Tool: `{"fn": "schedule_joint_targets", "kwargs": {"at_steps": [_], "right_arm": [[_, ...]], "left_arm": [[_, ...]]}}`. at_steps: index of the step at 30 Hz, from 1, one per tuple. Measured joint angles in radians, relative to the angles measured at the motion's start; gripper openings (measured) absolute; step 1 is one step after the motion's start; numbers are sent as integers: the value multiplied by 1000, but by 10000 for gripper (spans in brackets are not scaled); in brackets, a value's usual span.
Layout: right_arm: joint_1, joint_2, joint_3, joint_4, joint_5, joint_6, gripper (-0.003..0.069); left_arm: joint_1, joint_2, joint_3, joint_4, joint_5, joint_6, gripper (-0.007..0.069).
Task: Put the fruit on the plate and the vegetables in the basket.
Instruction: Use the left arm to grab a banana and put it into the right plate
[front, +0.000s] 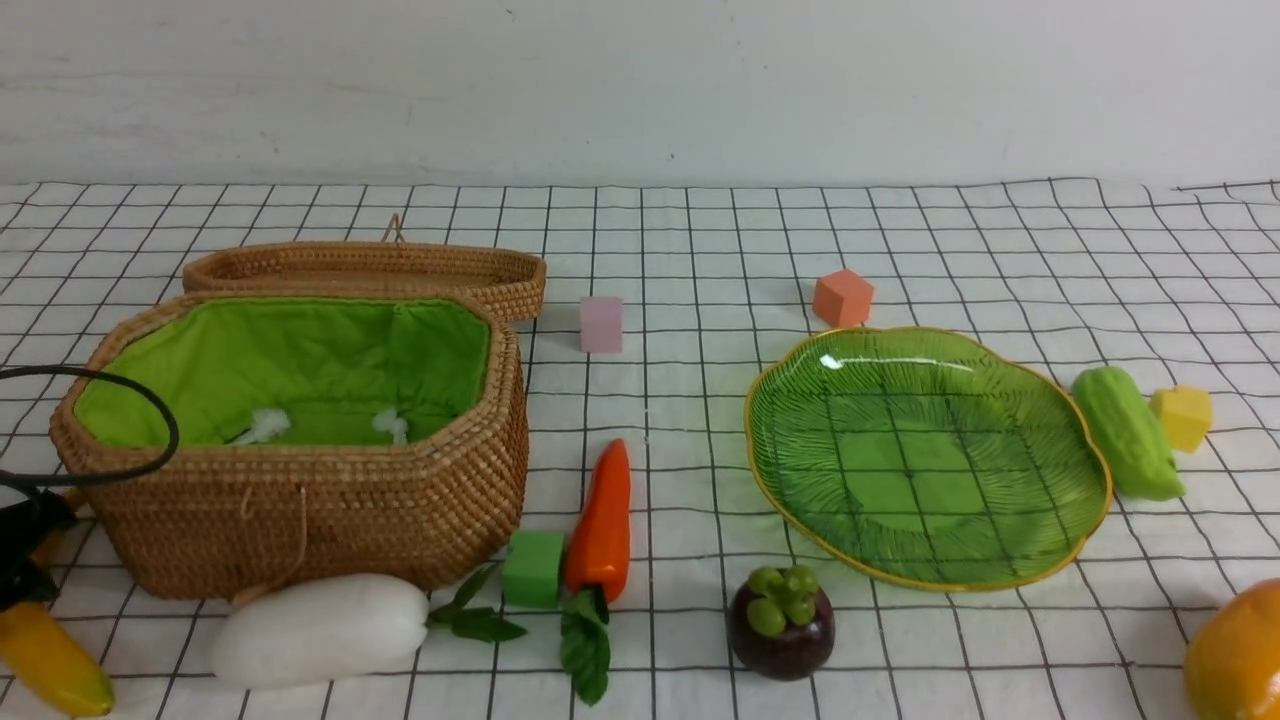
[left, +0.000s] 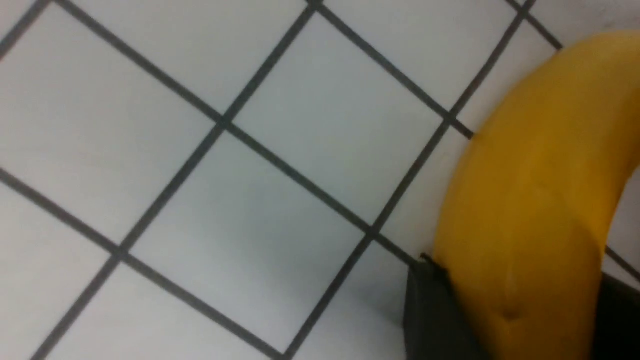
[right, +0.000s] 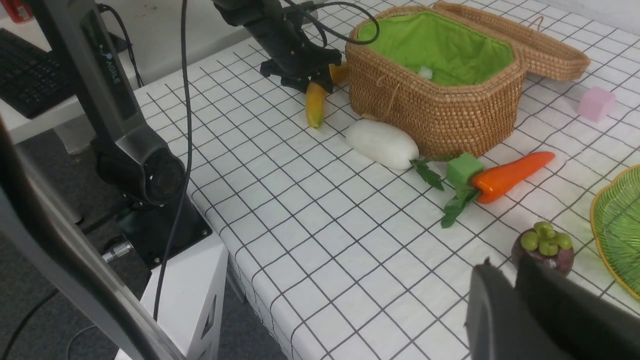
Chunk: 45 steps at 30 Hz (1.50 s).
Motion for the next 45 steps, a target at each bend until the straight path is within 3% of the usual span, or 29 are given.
{"fn": "schedule_joint_targets", "kwargs": {"at_steps": [7,11,14,19,21,23,33,41,45], "right_arm": [[0,0,0,1,0,0,91],[0,0,0,-3,0,0,91],[0,0,0,-18,-4,0,93],[0,0,0,-39,-34,0,99],[0,0,0,-43,-39,0,99],[0,0,0,-59,-42,21,99],[0,0,0,-341,-45,290,100],[0,0,0,-371,-45,334,101],[0,0,0,-349,-45,337,101]], "left_arm": [[94,-97,11,0,33,-104,309],[139,-216,3,9,30,-87,309],[100,-366,-39,-1,57,-54,309],[-168,-510,-189,-2,238,143,309],[-224,-518,-213,-2,276,181,309],[-372,-519,-268,6,368,270,309],[-867,-324,-440,215,391,310,309],[-1081,25,-741,285,399,310,309],[-1155,292,-1027,318,396,310,309]]}}
